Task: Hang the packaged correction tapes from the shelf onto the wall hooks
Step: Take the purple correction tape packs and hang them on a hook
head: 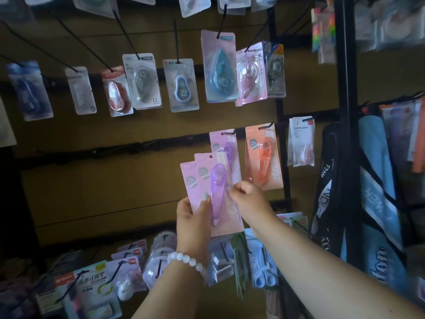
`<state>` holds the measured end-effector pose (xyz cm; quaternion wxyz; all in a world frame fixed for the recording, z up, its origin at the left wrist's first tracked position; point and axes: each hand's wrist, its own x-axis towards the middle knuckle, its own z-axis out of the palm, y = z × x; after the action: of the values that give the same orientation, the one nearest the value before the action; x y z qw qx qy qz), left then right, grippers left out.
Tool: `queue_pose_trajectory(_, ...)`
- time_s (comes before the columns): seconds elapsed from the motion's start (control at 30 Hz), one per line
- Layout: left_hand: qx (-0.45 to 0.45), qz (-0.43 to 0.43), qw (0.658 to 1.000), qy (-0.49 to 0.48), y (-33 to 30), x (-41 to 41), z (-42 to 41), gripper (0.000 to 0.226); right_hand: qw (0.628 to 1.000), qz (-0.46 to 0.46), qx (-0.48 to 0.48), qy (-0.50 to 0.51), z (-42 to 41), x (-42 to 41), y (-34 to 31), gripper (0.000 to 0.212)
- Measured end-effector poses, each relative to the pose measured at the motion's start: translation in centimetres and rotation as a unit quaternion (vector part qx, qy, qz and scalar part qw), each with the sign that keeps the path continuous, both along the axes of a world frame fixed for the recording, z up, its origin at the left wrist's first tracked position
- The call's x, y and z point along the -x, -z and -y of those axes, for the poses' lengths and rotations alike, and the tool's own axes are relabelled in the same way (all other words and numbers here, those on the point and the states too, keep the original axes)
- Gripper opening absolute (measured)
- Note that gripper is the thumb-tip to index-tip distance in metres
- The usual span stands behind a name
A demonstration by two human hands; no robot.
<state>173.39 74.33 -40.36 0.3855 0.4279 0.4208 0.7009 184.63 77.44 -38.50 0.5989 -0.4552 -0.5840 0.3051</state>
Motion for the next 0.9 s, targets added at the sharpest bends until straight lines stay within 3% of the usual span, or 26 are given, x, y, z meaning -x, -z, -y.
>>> queue_pose_trajectory(0.1, 0.002, 0.017, 1.0, 0.007, -0.1, 0.0, 0.1, 0.026, 1.0, -0.023, 0.01, -0.001, 0.3, -0.2, 0.3, 0.031)
queue_pose_trajectory(0.43, 0.024, 0.03, 0.999, 0.002, -0.5, 0.4, 0.7, 0.016, 0.986, -0.097, -0.103, 0.091, 1.4, -2.5, -2.2, 0.022)
queue_pose_trajectory(0.9, 0.002, 0.006, 0.999, -0.043, -0.3, 0.8, 1.2, 0.018, 0.987, -0.085, -0.051, 0.125, 0.1, -3.2, -3.0, 0.029)
